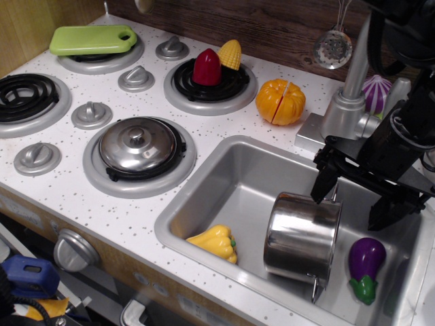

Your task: Flip pot upright in sink

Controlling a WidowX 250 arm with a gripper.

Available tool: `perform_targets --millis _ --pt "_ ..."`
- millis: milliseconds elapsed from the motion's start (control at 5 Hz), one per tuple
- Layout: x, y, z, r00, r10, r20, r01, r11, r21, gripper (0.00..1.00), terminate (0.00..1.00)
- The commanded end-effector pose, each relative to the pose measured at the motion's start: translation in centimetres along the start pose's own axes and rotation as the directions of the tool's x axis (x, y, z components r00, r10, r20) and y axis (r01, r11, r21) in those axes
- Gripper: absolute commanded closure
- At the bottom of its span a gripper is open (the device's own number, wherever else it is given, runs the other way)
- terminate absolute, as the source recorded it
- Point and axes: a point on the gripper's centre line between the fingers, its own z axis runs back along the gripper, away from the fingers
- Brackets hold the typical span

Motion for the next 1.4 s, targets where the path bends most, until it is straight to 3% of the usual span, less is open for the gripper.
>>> perform_targets --millis 0,400,600,800,1200 --pt "0.0 0.0 0.0 1.000 0.000 0.000 0.000 1.000 0.000 0.00 0.00" --pt "-0.2 -1.1 -0.7 0.999 0.011 0.040 -0.019 0.975 0.223 0.00 0.00" --pt "-0.2 -1.1 -1.2 0.998 0.020 0.058 -0.035 0.959 0.280 0.00 0.00" --pt "-0.2 -0.7 -2.0 0.996 0.000 0.086 -0.033 0.922 0.386 0.00 0.00" --pt "0.0 1.2 -2.2 0.992 -0.070 0.103 0.022 0.911 0.412 0.00 0.00"
